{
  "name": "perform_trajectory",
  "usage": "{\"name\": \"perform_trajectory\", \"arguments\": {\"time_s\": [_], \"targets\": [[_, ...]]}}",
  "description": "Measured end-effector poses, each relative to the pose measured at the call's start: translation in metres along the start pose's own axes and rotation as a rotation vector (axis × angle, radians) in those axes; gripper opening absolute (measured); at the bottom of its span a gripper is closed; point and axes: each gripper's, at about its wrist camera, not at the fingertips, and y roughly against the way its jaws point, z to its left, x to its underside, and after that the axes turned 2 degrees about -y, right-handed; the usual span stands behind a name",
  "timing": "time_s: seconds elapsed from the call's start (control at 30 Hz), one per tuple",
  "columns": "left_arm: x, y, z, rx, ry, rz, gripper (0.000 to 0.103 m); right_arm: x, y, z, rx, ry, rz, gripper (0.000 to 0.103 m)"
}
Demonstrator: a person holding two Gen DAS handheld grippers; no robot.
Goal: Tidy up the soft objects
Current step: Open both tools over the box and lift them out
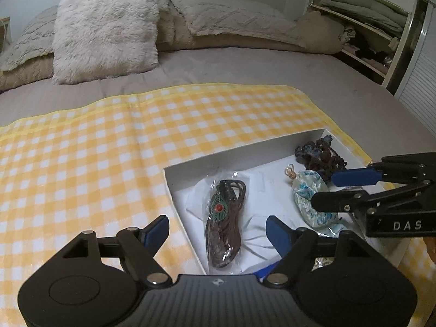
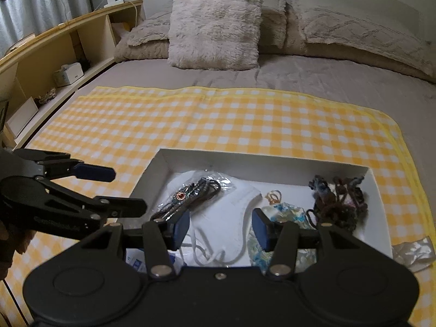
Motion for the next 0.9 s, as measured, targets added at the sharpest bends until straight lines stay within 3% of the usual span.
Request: {"name": "perform_trajectory", "arguments": {"time_s": [0.6, 0.8, 0.9], "targets": [[0.012, 0.059, -0.017, -0.023, -0.012, -0.051, 0.085, 0.006, 0.053, 0.011, 0.028, 0.025, -0.075, 0.061], [0.013, 0.088, -0.018, -0.038, 0.015, -0.105, 0.092, 0.005, 0.079, 0.02, 0.029, 0.048, -0.133, 0.07], [0.014, 0.103, -0.018, -0.055, 0.029, -0.139, 0.1, 0.004, 0.092, 0.024, 0.026, 0.063, -0.164, 0.077]]}}
